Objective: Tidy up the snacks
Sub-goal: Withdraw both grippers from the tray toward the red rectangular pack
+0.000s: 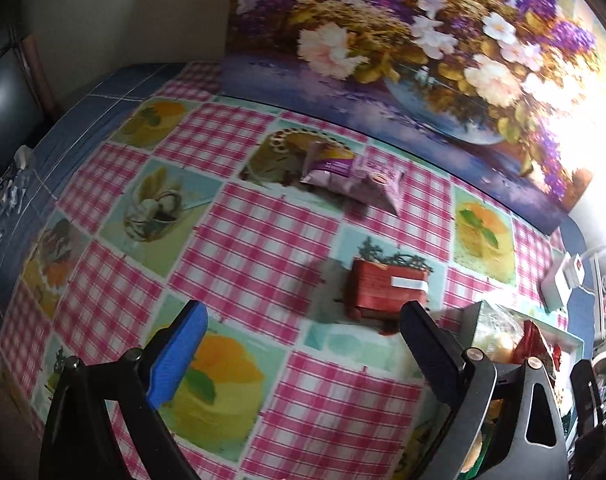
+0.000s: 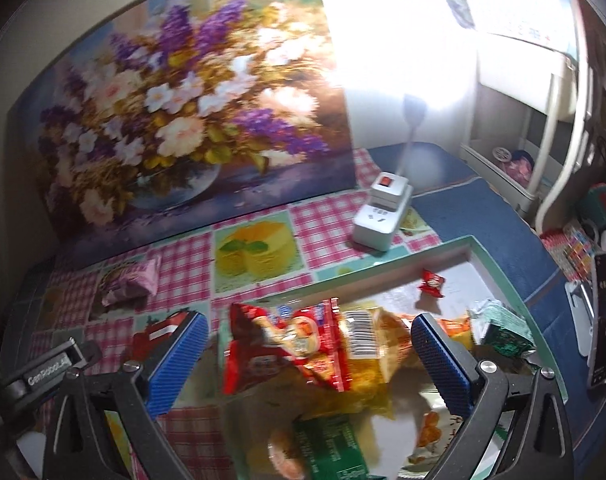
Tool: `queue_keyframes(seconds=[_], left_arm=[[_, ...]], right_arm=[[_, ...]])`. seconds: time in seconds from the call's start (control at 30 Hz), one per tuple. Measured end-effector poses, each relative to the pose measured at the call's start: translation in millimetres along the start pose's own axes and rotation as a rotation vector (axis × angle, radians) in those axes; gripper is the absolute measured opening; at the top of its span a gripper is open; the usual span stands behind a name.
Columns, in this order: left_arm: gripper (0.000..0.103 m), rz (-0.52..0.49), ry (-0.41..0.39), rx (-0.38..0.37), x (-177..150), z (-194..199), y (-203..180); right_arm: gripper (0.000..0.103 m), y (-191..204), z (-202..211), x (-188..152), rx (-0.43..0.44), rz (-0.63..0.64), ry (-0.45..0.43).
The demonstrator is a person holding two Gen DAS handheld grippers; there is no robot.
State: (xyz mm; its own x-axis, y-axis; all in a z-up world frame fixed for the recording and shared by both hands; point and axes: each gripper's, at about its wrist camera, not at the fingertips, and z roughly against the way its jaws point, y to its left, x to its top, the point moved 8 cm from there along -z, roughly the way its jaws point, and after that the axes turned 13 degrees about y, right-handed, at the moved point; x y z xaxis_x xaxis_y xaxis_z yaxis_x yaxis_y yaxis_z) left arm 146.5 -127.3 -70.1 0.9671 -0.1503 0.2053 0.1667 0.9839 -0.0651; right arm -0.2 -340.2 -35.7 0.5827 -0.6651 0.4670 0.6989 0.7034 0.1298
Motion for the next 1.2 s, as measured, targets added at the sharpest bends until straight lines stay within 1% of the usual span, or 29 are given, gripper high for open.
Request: queue_keyframes(seconds=[0.07,0.3,0.5,0.6,0.73,0.93,1.13,1.2], left_arm=[[0.097,0.025,-0.009,0.013,2,2,11],[0.097,0.107,-0.046,0.109,13,12,62],[0.097,0.175,-0.052,0.156,18,15,101],[0.097,0.191,-0.046,0.173,19,12,111],[0.097,0.202,-0.039,0.158,21,8,116],[0.097,0.167,-0.007,0.104,26,-4,107],[0.097,0.143,0.024,0.091,31,-17,101],[0.097,0.117,0.028,0.086,35,-21,95]], right_arm=[[0.103,13,-1,-3,0.018,0.029,0.005],[0.103,53,-5,-15,0.052,0.125,0.021],[0.103,82,-9,-26,0.083,0.194,0.038],[0.103,91,-12,-28,0.096,0.214,0.049],[0.103,97,-15,-22,0.105,0.224,0.037],[0.103,113,-20,-13,0.119,0.251,0.020],[0.103,141,-36,-10,0.163,0.285,0.052],[0.103,148,-45,-14,0.162,0.302,0.074]])
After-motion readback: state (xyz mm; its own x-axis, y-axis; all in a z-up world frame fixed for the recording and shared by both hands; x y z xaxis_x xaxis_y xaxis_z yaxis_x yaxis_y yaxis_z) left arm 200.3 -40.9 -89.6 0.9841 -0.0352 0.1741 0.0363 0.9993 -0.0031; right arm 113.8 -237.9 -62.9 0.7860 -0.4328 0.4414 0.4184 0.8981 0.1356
